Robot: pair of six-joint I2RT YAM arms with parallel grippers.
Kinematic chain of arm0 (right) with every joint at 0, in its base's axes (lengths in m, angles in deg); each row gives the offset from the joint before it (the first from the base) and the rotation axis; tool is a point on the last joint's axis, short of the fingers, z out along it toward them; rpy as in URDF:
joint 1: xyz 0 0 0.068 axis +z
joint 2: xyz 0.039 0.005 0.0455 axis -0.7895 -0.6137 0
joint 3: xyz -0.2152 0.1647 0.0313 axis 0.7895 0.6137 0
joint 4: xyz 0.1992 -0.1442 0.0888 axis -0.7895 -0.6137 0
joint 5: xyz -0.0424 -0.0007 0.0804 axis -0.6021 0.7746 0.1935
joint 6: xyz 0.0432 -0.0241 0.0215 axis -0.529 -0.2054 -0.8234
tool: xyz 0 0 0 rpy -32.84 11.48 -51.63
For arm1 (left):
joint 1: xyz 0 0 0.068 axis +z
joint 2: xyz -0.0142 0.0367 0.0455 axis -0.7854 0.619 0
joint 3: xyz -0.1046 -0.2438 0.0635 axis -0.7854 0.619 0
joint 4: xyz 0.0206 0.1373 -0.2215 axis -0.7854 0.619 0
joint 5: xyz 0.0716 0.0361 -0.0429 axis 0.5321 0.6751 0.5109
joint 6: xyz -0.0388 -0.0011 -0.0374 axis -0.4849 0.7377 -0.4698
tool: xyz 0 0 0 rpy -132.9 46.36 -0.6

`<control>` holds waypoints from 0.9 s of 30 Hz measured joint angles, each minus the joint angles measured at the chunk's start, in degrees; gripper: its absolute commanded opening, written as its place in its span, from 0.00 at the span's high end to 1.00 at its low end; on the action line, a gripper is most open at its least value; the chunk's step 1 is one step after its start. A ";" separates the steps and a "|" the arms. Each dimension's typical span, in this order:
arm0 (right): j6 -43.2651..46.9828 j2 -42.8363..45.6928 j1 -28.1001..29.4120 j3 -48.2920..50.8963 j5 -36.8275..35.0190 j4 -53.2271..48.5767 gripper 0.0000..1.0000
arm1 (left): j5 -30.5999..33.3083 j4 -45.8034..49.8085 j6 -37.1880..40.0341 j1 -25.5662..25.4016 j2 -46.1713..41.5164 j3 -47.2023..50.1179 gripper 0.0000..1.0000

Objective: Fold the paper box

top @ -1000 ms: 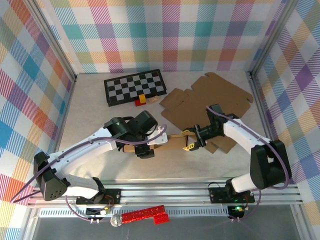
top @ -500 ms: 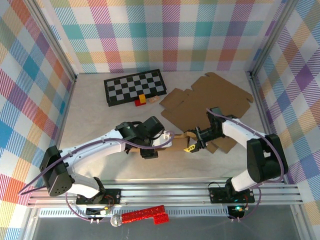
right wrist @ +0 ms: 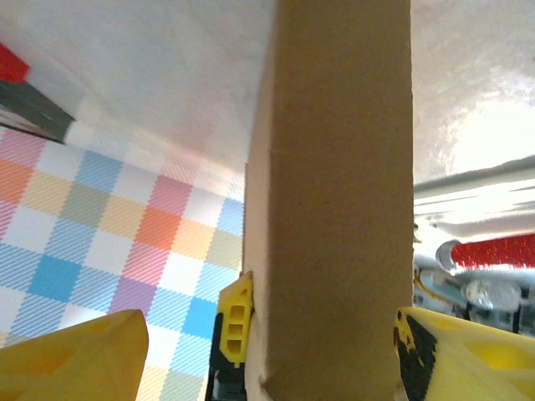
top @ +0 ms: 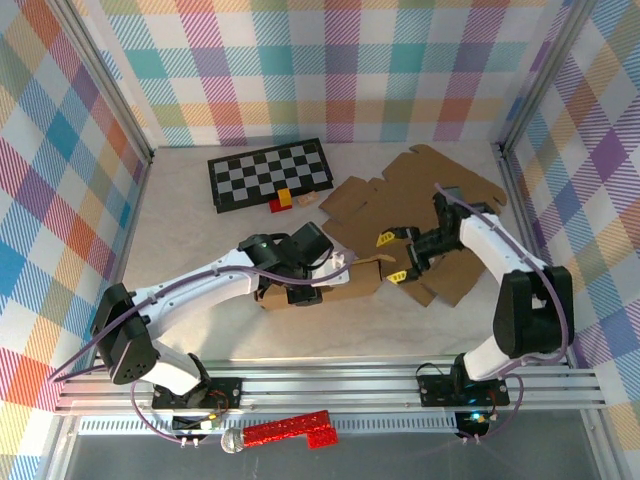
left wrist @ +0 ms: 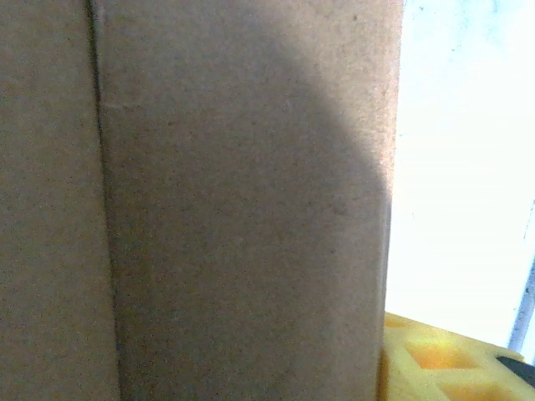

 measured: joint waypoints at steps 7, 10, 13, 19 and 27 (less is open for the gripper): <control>4.13 10.95 0.13 -5.95 -17.64 -5.86 0.30 | -3.34 3.67 -2.40 2.25 1.51 -2.62 0.47; 4.90 19.80 7.15 -6.62 -28.15 -6.62 0.35 | -3.91 5.18 -4.26 3.28 1.70 -3.34 0.46; 2.62 26.80 18.95 -4.20 -35.58 -5.64 0.35 | -4.04 5.95 -5.86 3.69 1.81 -3.67 0.44; -1.42 24.59 30.69 -0.72 -44.76 -2.03 0.35 | -4.02 6.58 -7.61 3.72 2.01 -3.67 0.40; -4.35 17.75 32.54 -0.07 -47.32 4.46 0.38 | -3.85 6.60 -7.96 3.74 2.01 -3.67 0.36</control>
